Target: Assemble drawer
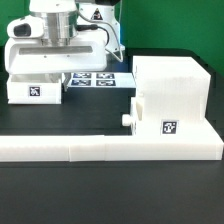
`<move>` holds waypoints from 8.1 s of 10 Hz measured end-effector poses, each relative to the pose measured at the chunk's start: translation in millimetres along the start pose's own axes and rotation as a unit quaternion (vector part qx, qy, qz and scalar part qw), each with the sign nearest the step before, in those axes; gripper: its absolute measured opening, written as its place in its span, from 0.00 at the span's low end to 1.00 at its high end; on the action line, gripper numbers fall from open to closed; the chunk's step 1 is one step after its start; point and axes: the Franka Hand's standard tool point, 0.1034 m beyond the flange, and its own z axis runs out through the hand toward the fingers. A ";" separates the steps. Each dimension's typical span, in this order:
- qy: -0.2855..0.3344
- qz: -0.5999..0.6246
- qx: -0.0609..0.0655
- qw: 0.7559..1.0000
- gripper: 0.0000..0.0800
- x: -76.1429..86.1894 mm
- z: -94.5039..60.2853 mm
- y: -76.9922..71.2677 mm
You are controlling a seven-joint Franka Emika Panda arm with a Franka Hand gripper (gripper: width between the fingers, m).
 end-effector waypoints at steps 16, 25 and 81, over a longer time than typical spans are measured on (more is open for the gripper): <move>-0.009 -0.328 0.044 0.943 0.05 111.2 -51.4 -45.9; 0.002 -0.598 0.046 0.800 0.05 151.7 -59.4 -56.0; -0.027 -0.639 -0.008 0.769 0.05 151.8 -45.5 -79.9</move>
Offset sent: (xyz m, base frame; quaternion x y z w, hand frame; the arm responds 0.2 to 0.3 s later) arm 0.0362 0.0397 0.0388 0.0495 -0.0127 -0.0766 0.9958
